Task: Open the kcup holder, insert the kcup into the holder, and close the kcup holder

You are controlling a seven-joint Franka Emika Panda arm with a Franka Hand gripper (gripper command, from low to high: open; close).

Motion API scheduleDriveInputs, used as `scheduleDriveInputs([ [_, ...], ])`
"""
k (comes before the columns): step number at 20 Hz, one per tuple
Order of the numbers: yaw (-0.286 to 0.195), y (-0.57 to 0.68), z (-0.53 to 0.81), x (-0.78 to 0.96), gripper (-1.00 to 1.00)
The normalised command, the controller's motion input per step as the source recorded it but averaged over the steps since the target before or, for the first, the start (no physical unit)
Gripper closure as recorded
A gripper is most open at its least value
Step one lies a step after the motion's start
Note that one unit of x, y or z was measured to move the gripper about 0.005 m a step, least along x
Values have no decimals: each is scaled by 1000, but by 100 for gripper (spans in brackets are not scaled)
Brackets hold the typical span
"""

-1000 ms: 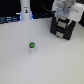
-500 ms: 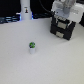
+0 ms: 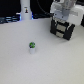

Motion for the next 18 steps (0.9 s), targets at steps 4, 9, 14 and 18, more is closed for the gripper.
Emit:
scheduleDriveInputs([
  [4, -83, -196, 252, 917, 100],
  [9, -86, -225, 246, 927, 100],
  [14, -93, -270, 227, 935, 100],
  [18, -95, -286, 232, 934, 100],
])
